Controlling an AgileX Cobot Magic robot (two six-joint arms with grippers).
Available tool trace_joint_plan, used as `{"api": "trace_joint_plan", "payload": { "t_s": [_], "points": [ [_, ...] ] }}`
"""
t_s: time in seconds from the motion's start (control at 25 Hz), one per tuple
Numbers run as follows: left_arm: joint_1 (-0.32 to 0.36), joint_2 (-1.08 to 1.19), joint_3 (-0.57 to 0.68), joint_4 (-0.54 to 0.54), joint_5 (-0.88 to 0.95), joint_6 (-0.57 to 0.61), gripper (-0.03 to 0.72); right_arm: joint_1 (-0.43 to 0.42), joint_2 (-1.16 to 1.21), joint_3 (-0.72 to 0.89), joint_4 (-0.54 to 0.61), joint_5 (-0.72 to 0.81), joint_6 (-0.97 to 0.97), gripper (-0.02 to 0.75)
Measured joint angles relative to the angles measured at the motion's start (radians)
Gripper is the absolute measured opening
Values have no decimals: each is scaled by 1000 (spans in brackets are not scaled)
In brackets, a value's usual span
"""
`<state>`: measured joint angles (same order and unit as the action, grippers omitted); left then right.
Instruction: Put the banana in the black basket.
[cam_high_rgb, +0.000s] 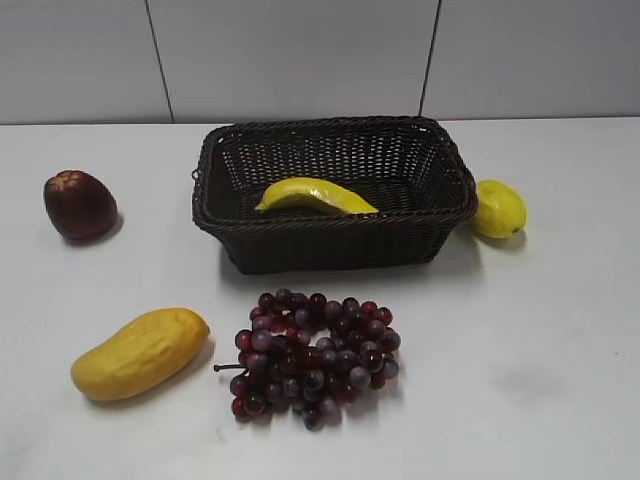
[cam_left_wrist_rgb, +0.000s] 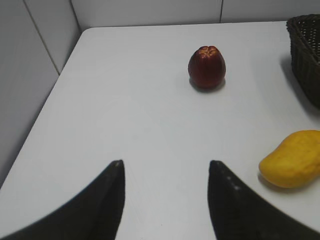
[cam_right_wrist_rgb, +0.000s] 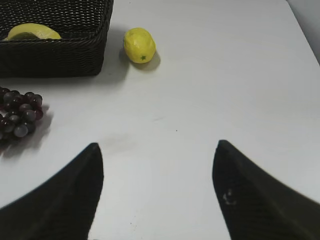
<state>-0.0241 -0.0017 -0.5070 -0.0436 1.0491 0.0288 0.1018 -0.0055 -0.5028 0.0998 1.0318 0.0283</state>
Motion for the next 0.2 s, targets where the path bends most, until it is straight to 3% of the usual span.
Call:
{"api": "trace_joint_plan", "payload": {
  "t_s": [0.2],
  "points": [
    [0, 0, 5, -2, 0, 0, 520, 0, 0, 0, 0, 0, 0, 519]
  ]
}}
